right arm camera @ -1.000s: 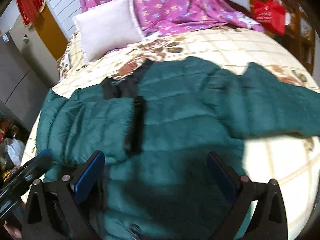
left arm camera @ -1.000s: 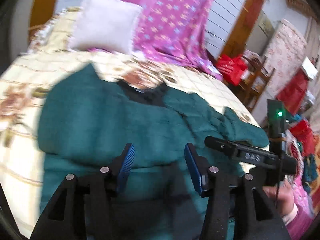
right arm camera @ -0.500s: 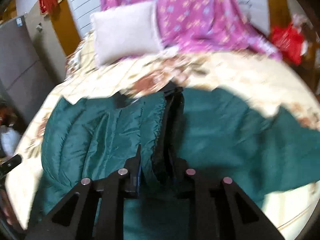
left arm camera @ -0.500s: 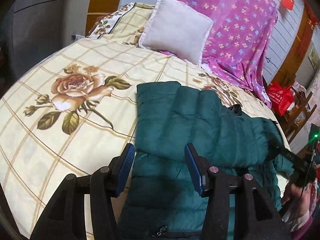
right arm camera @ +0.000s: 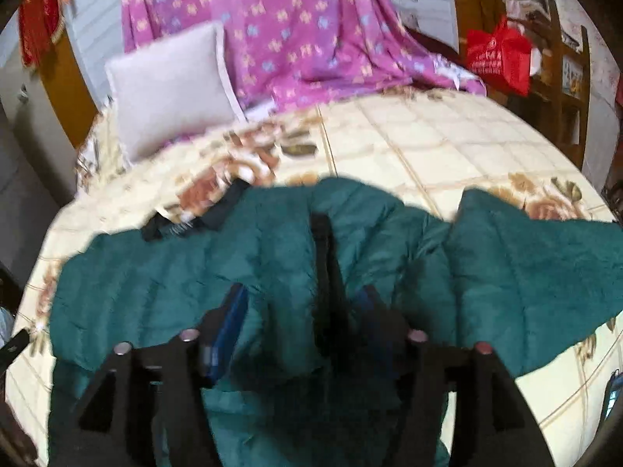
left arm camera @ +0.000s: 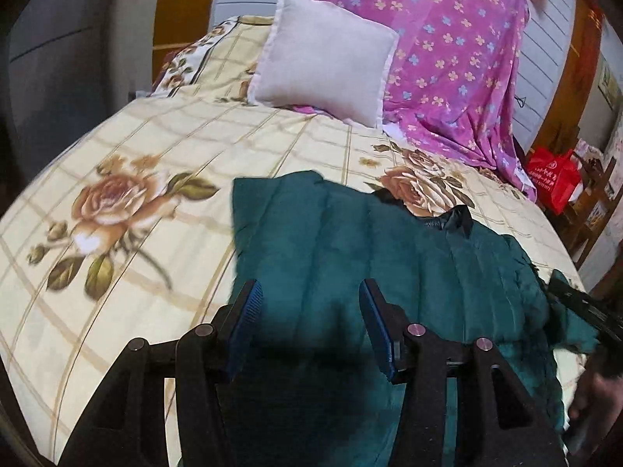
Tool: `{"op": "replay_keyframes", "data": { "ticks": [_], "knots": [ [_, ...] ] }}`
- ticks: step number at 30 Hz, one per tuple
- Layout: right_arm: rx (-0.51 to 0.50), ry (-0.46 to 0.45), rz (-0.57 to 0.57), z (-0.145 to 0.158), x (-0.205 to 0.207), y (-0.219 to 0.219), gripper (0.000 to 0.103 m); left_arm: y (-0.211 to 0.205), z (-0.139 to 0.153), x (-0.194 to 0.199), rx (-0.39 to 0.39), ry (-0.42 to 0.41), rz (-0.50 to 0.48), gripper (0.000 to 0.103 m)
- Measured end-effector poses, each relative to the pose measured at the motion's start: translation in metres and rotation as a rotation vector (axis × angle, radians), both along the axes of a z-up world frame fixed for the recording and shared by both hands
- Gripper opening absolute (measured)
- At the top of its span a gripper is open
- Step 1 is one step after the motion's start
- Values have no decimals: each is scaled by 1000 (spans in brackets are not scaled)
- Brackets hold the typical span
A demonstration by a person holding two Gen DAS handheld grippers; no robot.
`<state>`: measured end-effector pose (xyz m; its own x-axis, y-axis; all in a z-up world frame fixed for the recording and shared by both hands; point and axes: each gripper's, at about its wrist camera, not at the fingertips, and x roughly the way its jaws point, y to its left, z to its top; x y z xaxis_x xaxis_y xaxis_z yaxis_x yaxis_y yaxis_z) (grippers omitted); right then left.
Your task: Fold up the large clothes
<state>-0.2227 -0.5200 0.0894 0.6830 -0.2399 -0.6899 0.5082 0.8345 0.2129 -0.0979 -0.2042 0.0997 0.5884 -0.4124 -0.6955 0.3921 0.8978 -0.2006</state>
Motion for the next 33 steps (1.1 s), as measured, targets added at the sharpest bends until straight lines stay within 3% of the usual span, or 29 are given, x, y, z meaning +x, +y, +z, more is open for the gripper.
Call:
{"op": "replay_keyframes", "data": {
  "ticks": [5, 8, 11, 14, 18, 24, 30, 33],
  "knots": [
    [-35, 86, 192, -11, 41, 31, 63, -32, -21, 19, 54, 22, 10, 33],
    [-97, 147, 176, -31, 61, 31, 63, -43, -37, 25, 88, 43, 16, 33],
    [-69, 167, 134, -51, 74, 15, 63, -49, -46, 25, 107, 26, 16, 33],
    [-107, 178, 130, -59, 84, 14, 63, -52, -52, 24, 122, 15, 16, 34],
    [-100, 203, 137, -50, 78, 17, 63, -52, -55, 24, 130, 17, 15, 34],
    [-89, 114, 176, -21, 39, 33, 64, -50, -58, 23, 123, 9, 17, 35],
    [-70, 183, 193, -52, 44, 34, 64, -52, -59, 21, 128, -3, 12, 37],
    [-38, 167, 191, -60, 42, 31, 65, -51, -60, 22, 122, -3, 9, 38]
  ]
}}
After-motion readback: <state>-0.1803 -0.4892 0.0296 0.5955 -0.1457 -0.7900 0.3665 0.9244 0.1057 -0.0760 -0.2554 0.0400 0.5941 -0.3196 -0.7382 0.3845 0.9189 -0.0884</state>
